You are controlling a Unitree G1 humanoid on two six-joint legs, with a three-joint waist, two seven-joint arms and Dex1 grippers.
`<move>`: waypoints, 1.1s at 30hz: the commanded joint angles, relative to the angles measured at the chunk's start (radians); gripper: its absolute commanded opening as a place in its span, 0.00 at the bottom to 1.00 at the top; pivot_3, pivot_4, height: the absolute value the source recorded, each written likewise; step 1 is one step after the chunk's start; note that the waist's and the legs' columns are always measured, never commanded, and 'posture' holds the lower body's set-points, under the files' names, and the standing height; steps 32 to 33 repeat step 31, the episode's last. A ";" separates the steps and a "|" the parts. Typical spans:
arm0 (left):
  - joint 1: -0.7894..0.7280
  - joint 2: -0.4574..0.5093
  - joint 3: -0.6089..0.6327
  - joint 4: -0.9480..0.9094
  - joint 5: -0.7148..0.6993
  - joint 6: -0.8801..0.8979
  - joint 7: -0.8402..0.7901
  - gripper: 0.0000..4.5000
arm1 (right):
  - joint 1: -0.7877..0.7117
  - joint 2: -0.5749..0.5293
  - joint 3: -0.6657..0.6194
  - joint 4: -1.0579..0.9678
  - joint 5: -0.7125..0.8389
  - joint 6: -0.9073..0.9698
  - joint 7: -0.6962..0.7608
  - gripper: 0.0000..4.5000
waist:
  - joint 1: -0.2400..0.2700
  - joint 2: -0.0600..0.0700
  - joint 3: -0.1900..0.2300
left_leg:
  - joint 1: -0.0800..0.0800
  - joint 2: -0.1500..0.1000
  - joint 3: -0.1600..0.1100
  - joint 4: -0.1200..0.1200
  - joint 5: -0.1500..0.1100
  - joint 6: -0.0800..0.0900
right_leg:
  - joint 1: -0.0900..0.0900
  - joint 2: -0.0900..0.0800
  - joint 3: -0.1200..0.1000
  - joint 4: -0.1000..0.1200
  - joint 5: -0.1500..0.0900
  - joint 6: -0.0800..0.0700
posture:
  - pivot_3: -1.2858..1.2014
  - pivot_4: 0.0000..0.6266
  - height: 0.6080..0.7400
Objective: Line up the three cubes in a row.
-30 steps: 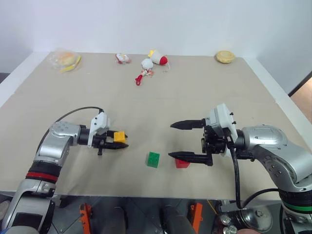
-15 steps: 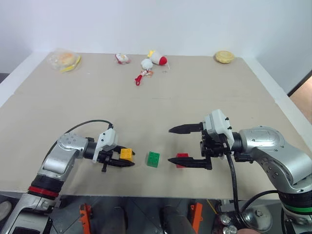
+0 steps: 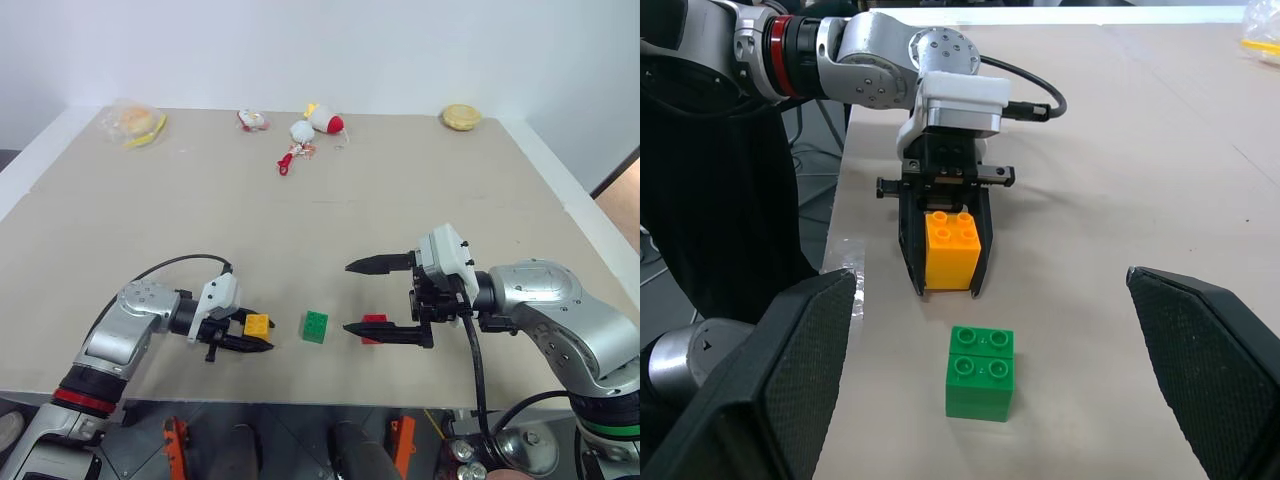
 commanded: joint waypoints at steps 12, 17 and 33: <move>-0.067 0.005 0.092 -0.192 -0.218 0.248 0.051 0.99 | 0.008 0.000 -0.075 -0.028 0.094 0.029 -0.005 1.00 | 0.000 0.000 0.000 | 0.000 0.000 0.000 0.000 0.000 0.000 | 0.000 0.000 0.000 0.000 0.000 0.000 | 0.52 0.24 0.98; -0.175 -0.183 0.357 -0.215 -0.393 0.462 0.574 0.99 | 0.022 0.166 -0.233 0.026 0.168 0.018 -0.276 1.00 | 0.002 0.000 0.000 | 0.000 0.000 -0.002 0.001 0.000 0.000 | 0.002 0.000 -0.002 0.000 0.001 0.001 | 0.52 0.24 0.98; -0.003 -0.477 0.398 -0.172 0.042 0.052 1.276 0.99 | 0.240 0.615 -0.262 0.305 -0.380 -0.451 -0.924 1.00 | 0.002 0.000 -0.001 | 0.001 -0.002 -0.001 0.000 0.000 -0.001 | 0.003 0.000 0.002 0.000 0.004 0.007 | 0.52 0.24 0.98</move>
